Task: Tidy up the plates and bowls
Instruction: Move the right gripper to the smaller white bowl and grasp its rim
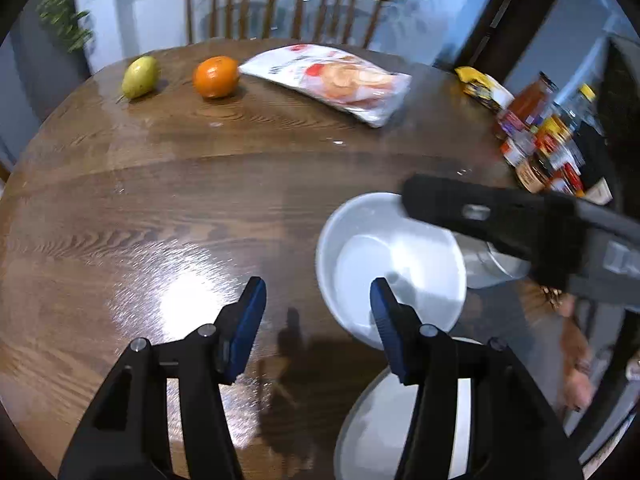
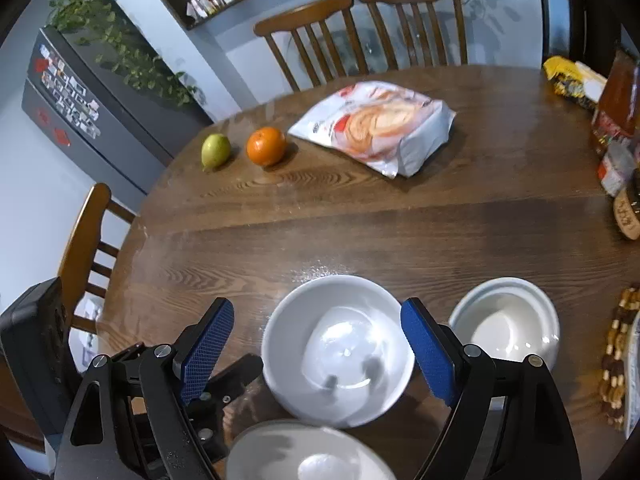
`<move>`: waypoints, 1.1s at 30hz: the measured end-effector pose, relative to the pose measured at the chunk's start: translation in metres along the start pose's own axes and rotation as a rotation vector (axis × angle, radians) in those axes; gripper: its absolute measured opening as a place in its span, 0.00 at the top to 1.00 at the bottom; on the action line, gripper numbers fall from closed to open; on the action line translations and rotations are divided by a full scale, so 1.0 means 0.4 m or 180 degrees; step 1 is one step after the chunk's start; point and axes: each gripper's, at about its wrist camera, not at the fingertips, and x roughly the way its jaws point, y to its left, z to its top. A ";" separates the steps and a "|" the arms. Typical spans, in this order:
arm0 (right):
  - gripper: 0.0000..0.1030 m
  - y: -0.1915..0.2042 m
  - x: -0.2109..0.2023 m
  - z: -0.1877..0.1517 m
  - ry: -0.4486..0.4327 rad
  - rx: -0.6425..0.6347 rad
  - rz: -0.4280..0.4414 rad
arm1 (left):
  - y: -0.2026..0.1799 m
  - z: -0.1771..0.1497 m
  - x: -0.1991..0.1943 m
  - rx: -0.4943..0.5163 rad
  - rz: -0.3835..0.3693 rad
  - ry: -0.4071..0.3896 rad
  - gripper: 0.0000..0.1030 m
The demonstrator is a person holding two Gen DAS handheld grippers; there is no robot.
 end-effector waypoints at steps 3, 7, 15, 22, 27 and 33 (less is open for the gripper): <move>0.16 -0.010 0.022 0.003 0.0080 0.0018 -0.0011 | -0.001 -0.001 0.017 -0.0016 0.0006 0.0034 0.48; 0.16 -0.012 0.024 0.001 0.0086 0.0017 0.0166 | 0.007 0.001 0.039 -0.0049 0.0044 0.0102 0.48; 0.16 -0.012 0.061 0.001 0.0177 0.0028 -0.0033 | 0.010 0.003 0.053 -0.0150 -0.0101 0.0136 0.50; 0.16 -0.012 0.072 0.002 0.0178 -0.0007 -0.0155 | 0.013 0.000 0.073 -0.0209 -0.0236 0.0253 0.55; 0.16 -0.003 0.070 0.000 0.0170 -0.0054 -0.0144 | 0.017 0.000 0.074 -0.0252 -0.0287 0.0267 0.60; 0.16 -0.007 0.079 0.001 0.0168 -0.0060 -0.0264 | 0.011 -0.006 0.088 -0.0232 -0.0361 0.0383 0.78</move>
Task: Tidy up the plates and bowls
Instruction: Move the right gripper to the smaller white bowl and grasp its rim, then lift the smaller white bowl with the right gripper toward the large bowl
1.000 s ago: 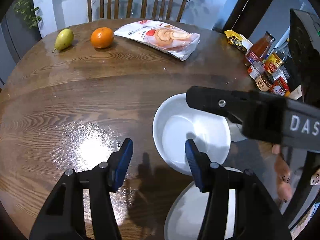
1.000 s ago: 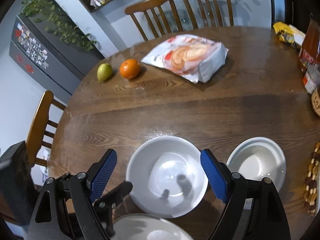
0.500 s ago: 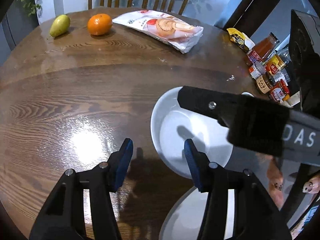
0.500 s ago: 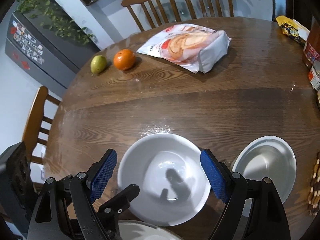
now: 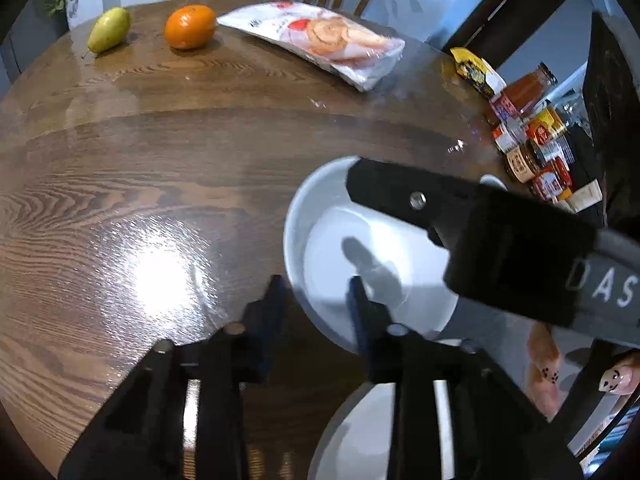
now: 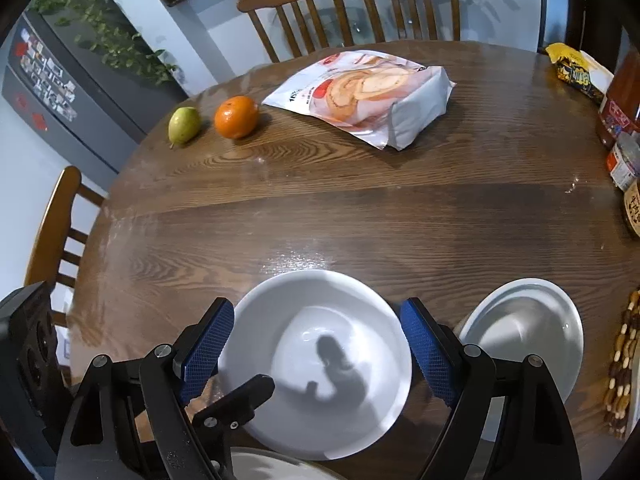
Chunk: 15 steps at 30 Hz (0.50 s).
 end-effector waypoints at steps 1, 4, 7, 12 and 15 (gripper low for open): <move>0.16 0.001 0.001 0.000 -0.0002 -0.0009 -0.0003 | -0.001 -0.001 0.005 -0.0006 -0.0020 0.0042 0.80; 0.16 0.003 0.003 -0.002 0.0001 -0.0022 -0.0005 | 0.000 -0.002 0.008 -0.0031 -0.0022 0.0039 0.80; 0.16 0.004 0.003 -0.001 -0.0003 -0.0026 -0.0007 | 0.005 0.000 0.009 -0.0086 -0.0037 0.0047 0.80; 0.16 0.007 0.010 -0.001 -0.0015 -0.0051 0.0082 | 0.026 0.006 0.003 -0.0208 -0.0032 0.0022 0.80; 0.16 0.011 0.011 -0.001 -0.0034 -0.0065 0.0119 | 0.038 0.008 -0.003 -0.0248 -0.0005 0.0016 0.80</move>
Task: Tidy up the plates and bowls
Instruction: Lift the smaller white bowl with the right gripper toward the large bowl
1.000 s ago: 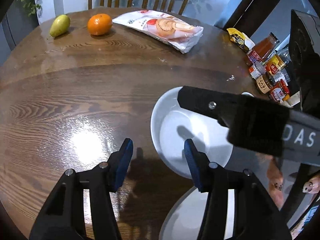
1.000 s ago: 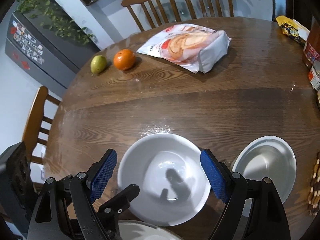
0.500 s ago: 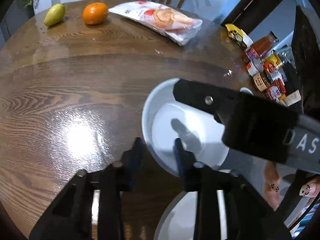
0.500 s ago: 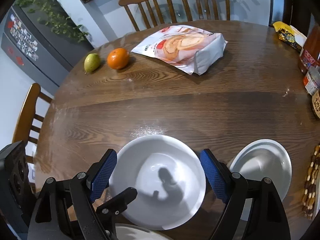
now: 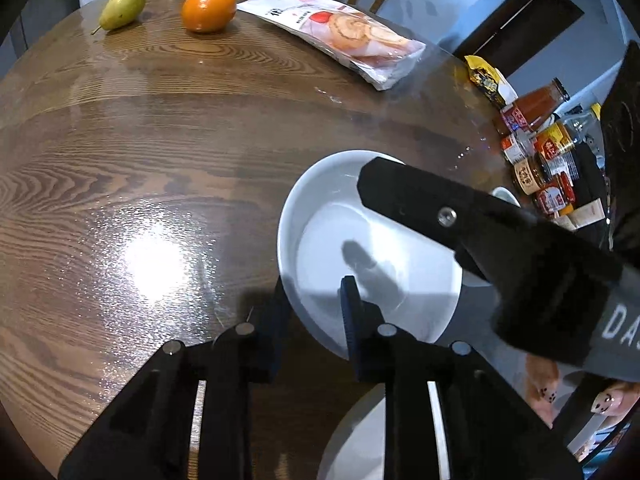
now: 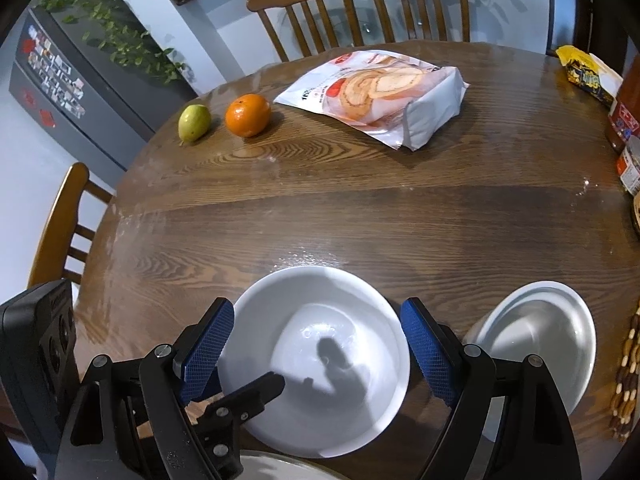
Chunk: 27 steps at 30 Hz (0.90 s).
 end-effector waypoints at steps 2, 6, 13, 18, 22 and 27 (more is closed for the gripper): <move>0.16 0.005 0.001 0.000 -0.0030 -0.0018 0.0041 | 0.010 0.003 -0.004 -0.0049 0.0028 -0.0028 0.79; 0.16 0.016 0.004 -0.002 -0.0042 -0.0046 0.0124 | 0.028 0.010 -0.011 -0.0110 0.0056 -0.0055 0.79; 0.16 0.039 0.007 -0.006 -0.0029 -0.0141 0.0113 | 0.034 0.012 -0.011 -0.0108 0.0085 -0.0027 0.76; 0.16 0.036 0.015 -0.006 0.0014 -0.0127 0.0033 | 0.029 0.014 0.006 -0.0084 0.0060 0.0086 0.73; 0.16 0.039 0.023 -0.008 0.0043 -0.0141 0.0070 | 0.026 0.012 0.012 -0.0073 0.0078 0.0107 0.71; 0.16 0.040 0.028 -0.011 0.0040 -0.0134 0.0089 | 0.031 0.016 0.015 -0.0115 0.0042 0.0054 0.71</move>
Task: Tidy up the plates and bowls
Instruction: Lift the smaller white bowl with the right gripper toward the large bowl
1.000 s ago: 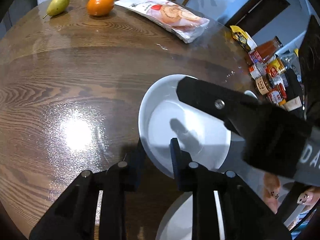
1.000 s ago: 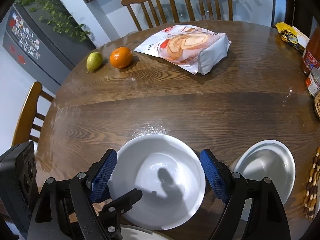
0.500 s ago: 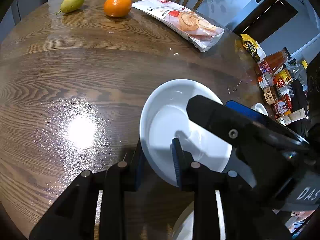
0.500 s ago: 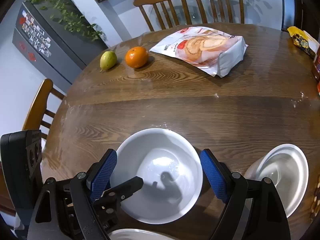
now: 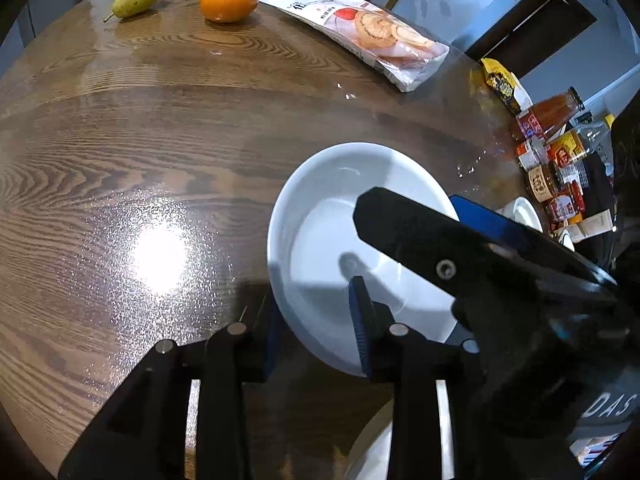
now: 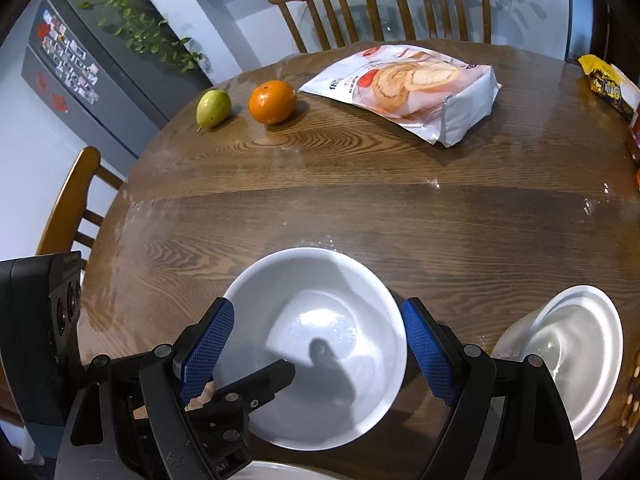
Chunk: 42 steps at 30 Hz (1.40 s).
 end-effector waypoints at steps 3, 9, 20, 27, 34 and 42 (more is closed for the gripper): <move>0.16 -0.004 -0.001 -0.001 -0.0036 0.0017 0.0048 | 0.001 0.002 -0.001 -0.0009 -0.0002 0.0007 0.71; 0.16 0.007 -0.015 -0.002 -0.0103 0.0018 0.0176 | 0.001 -0.002 -0.019 -0.0007 0.0007 -0.0037 0.65; 0.16 0.034 -0.068 -0.003 -0.0331 -0.0046 0.0234 | -0.011 -0.016 -0.103 0.0048 0.0007 -0.0343 0.64; 0.16 0.054 -0.104 -0.006 -0.0453 -0.0099 0.0271 | -0.029 -0.028 -0.138 0.0125 0.0045 -0.0471 0.62; 0.16 0.074 -0.159 -0.020 -0.0609 -0.0179 0.0282 | -0.042 -0.038 -0.173 0.0169 -0.0011 -0.0564 0.62; 0.16 0.095 -0.219 -0.052 -0.0779 -0.0256 0.0162 | -0.074 -0.072 -0.221 0.0291 -0.0066 -0.0694 0.62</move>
